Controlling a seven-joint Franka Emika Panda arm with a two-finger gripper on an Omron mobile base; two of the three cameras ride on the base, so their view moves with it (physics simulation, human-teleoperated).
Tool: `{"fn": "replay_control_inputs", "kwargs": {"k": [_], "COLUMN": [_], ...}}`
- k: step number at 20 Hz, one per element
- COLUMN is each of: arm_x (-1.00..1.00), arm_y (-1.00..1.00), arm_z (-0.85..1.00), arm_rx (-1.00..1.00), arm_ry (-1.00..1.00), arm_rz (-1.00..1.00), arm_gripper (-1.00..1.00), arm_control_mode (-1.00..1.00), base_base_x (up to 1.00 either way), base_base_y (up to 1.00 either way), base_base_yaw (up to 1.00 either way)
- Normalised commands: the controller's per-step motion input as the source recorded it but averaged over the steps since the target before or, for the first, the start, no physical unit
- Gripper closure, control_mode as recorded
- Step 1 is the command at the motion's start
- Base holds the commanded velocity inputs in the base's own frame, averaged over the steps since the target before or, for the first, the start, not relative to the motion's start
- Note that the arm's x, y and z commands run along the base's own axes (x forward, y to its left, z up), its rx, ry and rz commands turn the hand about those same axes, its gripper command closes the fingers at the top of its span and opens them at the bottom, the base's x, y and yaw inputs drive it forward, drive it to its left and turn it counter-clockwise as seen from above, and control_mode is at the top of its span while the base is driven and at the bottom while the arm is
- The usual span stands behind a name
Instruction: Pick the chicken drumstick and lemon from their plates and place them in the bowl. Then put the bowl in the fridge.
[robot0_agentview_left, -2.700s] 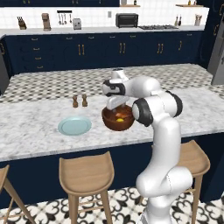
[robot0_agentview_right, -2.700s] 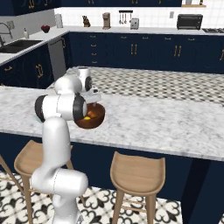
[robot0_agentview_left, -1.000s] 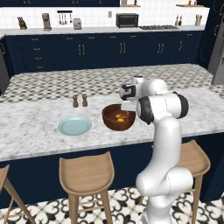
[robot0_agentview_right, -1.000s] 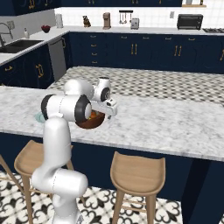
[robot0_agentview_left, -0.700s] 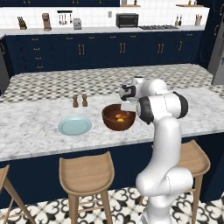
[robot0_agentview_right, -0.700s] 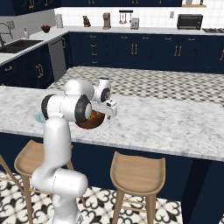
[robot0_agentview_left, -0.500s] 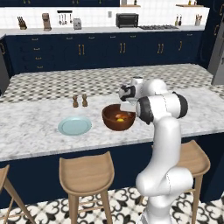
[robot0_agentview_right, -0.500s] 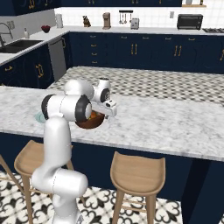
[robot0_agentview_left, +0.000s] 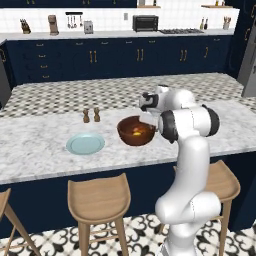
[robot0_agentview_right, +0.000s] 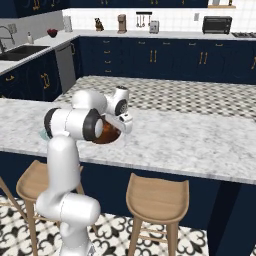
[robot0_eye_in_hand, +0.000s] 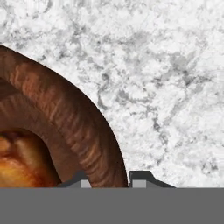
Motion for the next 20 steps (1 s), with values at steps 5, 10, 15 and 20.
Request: {"fn": "replay_control_inputs", "kwargs": {"k": [5,10,15,20], "arm_x": [-0.51,-0.66,-1.0,-1.0], "arm_y": [0.02,0.01,0.0,0.0], "arm_z": [0.91,1.0,0.96,0.82], "arm_rx": [0.07,0.12,0.0,0.0], "arm_ry": [-0.06,-0.08,-0.11,-0.07], "arm_rz": [-0.36,-0.3,-0.06,-0.07], "arm_gripper": [1.0,1.0,1.0,1.0], "arm_control_mode": [-1.0,-1.0,-1.0,-1.0], "base_base_x": [0.0,0.0,0.0,0.0], "base_base_y": [0.0,0.0,0.0,0.0], "base_base_yaw": [0.0,0.0,0.0,0.0]}}
